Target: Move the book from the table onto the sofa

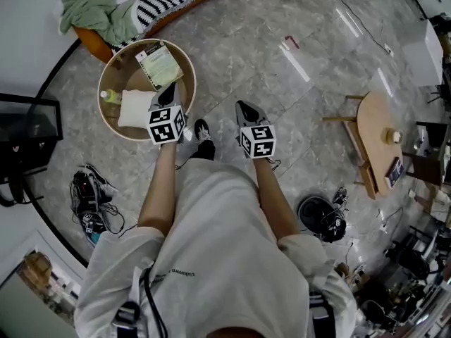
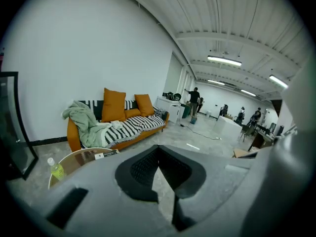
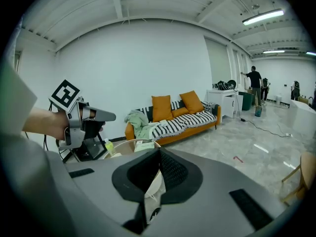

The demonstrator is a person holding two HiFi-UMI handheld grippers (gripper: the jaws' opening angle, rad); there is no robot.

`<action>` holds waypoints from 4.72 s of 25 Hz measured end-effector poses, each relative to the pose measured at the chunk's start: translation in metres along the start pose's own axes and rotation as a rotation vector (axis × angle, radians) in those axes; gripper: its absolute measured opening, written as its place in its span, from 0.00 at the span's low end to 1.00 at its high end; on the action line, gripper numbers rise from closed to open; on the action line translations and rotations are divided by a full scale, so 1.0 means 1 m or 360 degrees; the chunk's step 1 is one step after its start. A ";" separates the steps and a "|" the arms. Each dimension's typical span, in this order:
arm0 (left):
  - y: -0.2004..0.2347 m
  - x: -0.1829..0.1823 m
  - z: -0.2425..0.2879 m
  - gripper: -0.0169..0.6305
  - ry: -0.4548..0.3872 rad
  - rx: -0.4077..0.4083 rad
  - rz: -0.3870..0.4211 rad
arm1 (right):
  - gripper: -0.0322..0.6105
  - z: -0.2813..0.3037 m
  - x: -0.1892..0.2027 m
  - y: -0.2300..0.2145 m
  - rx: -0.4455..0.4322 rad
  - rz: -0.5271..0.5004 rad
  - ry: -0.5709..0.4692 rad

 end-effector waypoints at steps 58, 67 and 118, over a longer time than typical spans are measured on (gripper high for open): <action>0.050 -0.009 0.128 0.04 -0.0303 -0.2052 -0.1553 | 0.06 0.456 -0.213 0.056 -0.1990 -0.1291 0.0645; 0.018 0.015 0.147 0.04 -0.0295 -0.2100 -0.1728 | 0.06 0.455 -0.170 0.076 -0.2185 -0.1516 0.0745; 0.198 0.229 0.255 0.34 -0.0494 -0.1932 -0.2556 | 0.37 0.673 -0.004 0.198 -0.2110 -0.1873 0.1314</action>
Point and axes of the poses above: the fingertips, and each gripper's own axes: z forward along the fingers, y to its left, x out of its underside, the point moved 4 cm from there along -z, backward along the fingers, and after that the axes turned 3 degrees about y, right-handed, at the moved point
